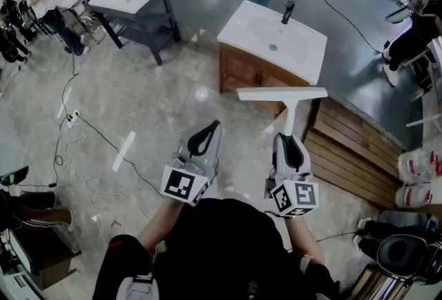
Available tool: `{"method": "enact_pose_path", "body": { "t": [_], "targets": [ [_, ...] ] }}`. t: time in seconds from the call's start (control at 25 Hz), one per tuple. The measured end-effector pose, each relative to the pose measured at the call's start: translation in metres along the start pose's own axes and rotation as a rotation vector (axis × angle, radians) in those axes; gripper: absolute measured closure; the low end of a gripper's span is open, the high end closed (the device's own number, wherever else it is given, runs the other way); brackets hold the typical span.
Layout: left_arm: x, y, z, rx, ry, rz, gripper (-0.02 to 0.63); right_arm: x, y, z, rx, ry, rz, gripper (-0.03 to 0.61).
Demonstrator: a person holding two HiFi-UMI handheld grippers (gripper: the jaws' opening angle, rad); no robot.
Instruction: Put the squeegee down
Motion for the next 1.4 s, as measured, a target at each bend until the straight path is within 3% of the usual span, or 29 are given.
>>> {"method": "enact_pose_path", "body": {
  "t": [0.32,0.6,0.88,1.4],
  "targets": [
    [0.012,0.031,0.026,0.001,0.010,-0.028,0.612,0.001,-0.008,0.041,0.027,0.033,0.006,0.482],
    [0.012,0.070,0.064,-0.023,0.026,-0.104,0.612,-0.007,-0.010,0.099,0.031,0.060,0.008,0.480],
    [0.015,0.122,0.107,-0.030,0.033,-0.121,0.612,-0.006,-0.011,0.165,0.042,0.108,0.008,0.480],
    [0.006,0.226,0.166,0.030,-0.007,-0.133,0.612,-0.019,0.020,0.280,0.073,0.074,-0.023,0.480]
  ]
}}
Point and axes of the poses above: the fingertips, and each gripper's own axes: z forward along the fingers, y to its left, x out of its underside, the point moved 9 cm from there along -z, backward along the fingers, and after that the axes turned 2 degrees about -x, right-handed, at the moved point
